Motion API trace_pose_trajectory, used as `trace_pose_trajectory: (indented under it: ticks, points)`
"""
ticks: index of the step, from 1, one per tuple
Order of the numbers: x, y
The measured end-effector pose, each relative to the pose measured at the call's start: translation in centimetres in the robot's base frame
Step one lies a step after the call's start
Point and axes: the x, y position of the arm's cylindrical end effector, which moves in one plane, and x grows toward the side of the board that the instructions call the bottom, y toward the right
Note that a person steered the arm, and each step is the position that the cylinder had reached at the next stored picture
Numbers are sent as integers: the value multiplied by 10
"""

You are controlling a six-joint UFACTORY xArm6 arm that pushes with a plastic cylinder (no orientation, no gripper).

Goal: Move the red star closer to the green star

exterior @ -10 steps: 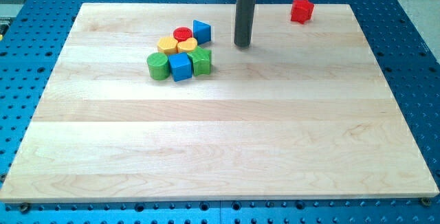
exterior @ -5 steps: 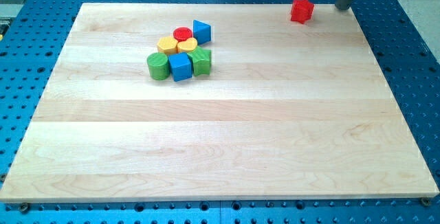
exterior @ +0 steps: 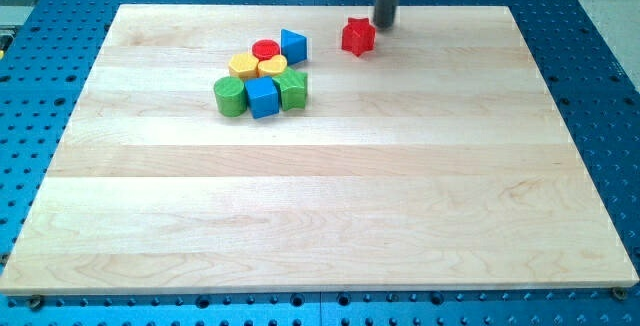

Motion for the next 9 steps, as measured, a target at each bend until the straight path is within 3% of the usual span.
trace_pose_trajectory:
  ticks: [2, 3, 4, 8, 9]
  points:
    - [57, -52]
    - [43, 6]
    - [51, 21]
    - [73, -59]
    - [77, -38]
